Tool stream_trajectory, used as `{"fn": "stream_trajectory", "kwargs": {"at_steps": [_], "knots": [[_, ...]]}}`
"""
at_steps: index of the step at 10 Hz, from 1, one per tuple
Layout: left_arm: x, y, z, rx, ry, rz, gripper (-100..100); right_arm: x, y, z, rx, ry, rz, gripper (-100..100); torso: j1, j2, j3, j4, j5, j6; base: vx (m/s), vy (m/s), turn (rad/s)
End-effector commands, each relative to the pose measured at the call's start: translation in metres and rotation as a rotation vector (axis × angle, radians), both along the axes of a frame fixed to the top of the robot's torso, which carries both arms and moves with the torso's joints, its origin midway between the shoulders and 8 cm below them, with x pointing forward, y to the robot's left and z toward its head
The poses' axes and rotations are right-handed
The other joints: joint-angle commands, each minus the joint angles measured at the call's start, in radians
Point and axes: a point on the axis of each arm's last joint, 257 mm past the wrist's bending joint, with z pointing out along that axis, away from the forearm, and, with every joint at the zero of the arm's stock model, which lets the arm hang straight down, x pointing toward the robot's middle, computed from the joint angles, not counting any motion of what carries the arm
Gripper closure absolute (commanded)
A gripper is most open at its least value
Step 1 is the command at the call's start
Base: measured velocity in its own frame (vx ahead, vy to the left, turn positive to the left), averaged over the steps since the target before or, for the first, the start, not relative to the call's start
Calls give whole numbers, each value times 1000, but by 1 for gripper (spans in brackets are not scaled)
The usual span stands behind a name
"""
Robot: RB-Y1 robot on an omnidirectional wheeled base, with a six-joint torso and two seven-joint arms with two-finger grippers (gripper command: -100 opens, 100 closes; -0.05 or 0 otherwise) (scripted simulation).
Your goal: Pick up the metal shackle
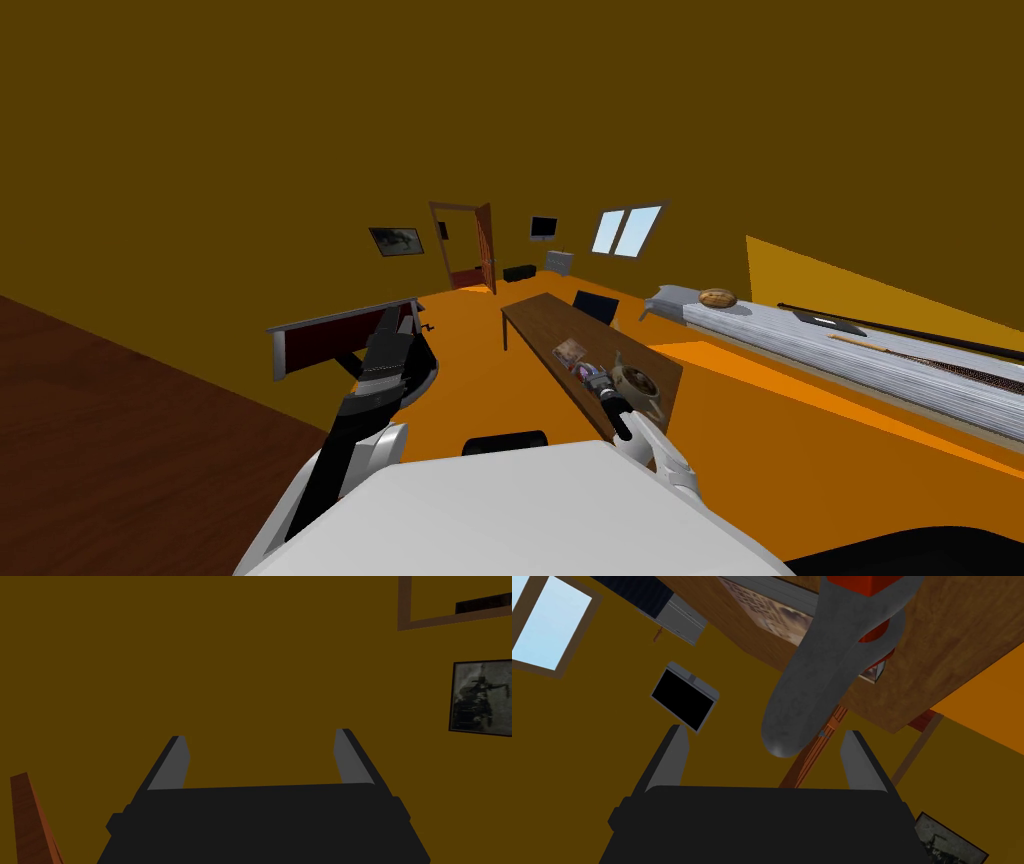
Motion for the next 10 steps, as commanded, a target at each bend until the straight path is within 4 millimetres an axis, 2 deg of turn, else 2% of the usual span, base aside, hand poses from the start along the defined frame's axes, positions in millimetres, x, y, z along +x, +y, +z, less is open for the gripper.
{"fn": "stream_trajectory", "kwargs": {"at_steps": [1,2,3,6,7,8,10], "knots": [[0,0,0,0,0,0,0,0,0,0,0,0,0,-100,0,0,0,0,0,0,-9,-6,-8],[0,0,0,0,0,0,0,-2,-1,-2,1,4,-3,0,0,-1,0,0,0,0,0,0,0],[0,0,0,0,0,0,0,2,9,-9,8,5,5,-100,1,-1,-1,0,0,0,34,-50,-77],[0,0,0,0,0,0,0,7,27,-20,21,6,21,-100,-5,-7,-4,-1,-1,0,74,-86,-58],[0,0,0,0,0,0,0,7,23,-17,19,6,16,-100,-4,-7,-4,-1,-1,0,33,-33,-1],[0,0,0,0,0,0,0,7,24,-17,18,6,18,100,-2,-5,-3,-1,0,0,5,-4,10],[0,0,0,0,0,0,0,7,24,-18,20,6,18,100,0,-2,-1,0,1,0,0,0,0]]}}
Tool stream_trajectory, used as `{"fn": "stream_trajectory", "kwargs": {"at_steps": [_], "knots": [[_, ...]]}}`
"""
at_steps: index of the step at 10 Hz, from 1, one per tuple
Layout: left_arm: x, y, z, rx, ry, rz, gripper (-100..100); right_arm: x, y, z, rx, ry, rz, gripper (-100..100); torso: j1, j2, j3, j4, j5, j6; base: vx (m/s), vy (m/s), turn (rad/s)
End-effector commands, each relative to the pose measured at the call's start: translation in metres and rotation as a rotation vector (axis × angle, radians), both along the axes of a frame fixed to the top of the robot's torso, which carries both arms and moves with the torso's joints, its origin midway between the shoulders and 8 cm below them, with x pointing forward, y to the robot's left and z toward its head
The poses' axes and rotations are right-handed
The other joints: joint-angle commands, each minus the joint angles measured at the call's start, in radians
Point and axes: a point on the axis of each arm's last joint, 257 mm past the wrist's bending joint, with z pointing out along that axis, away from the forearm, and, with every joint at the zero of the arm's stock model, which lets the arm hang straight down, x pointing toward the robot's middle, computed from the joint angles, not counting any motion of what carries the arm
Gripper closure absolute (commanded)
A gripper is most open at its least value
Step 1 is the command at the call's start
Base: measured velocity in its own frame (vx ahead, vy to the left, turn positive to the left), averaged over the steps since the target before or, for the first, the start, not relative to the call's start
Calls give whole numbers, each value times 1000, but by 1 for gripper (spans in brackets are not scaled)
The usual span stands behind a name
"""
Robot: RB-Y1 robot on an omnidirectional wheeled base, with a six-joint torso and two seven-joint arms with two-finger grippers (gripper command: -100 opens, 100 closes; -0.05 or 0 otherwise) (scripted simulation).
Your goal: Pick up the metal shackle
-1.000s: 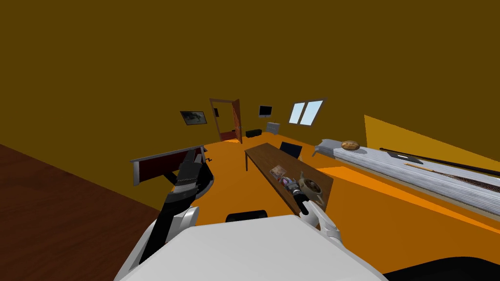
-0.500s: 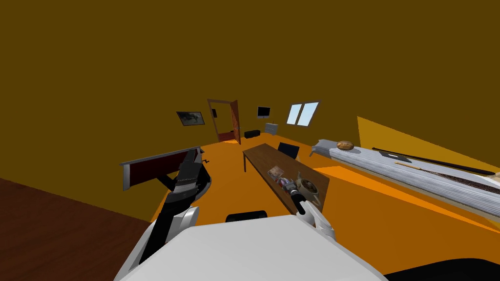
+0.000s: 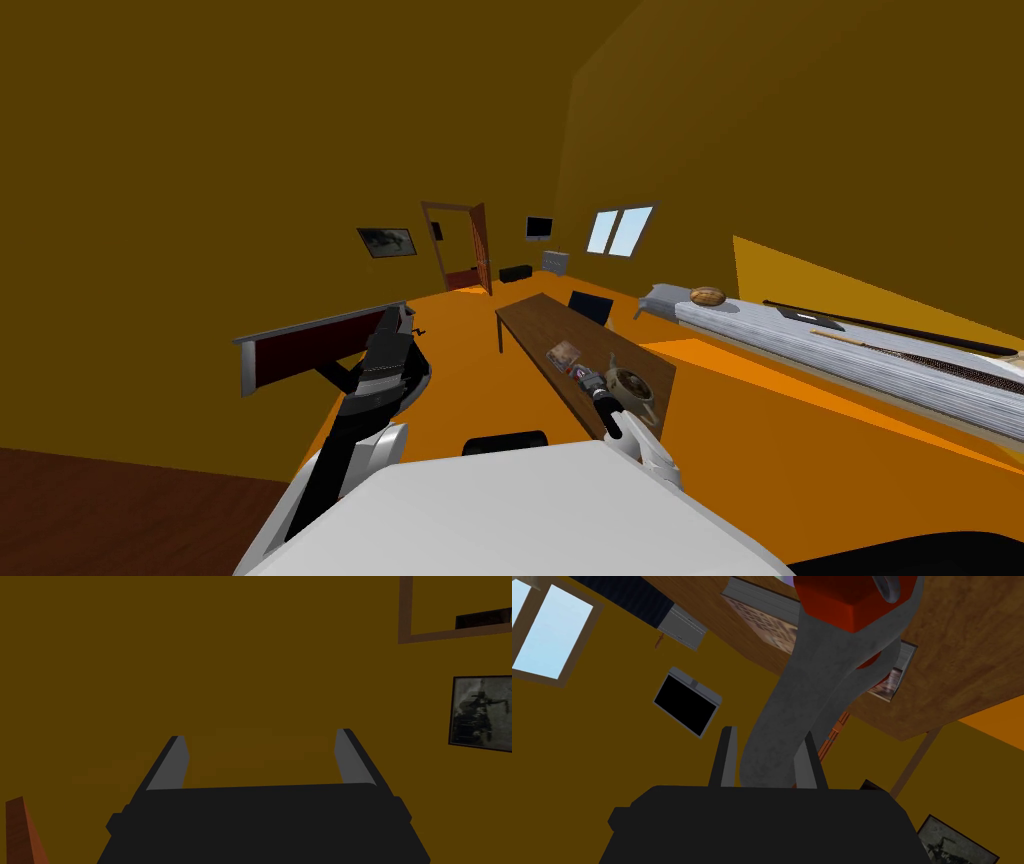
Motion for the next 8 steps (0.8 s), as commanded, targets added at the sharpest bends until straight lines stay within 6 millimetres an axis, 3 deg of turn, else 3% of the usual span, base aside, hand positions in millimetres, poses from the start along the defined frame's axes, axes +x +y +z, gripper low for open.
{"fn": "stream_trajectory", "kwargs": {"at_steps": [1,2,3,4,7,8], "knots": [[0,0,0,0,0,0,0,0,0,0,0,0,0,100,0,0,0,0,0,0,0,0,0],[0,0,0,0,0,0,0,0,0,0,0,0,0,100,0,0,0,0,0,0,0,0,0],[0,0,0,0,0,0,0,0,0,0,0,0,0,0,1,0,0,0,0,0,0,0,0],[0,0,0,0,0,0,0,-5,-12,7,-10,-1,-9,100,1,0,0,0,1,0,-66,51,93],[0,0,0,0,0,0,0,-7,-19,11,-16,-2,-14,100,8,7,4,2,2,0,-70,79,42],[0,0,0,0,0,0,0,-8,-19,11,-16,0,-15,0,6,5,3,2,2,0,-7,9,-3]]}}
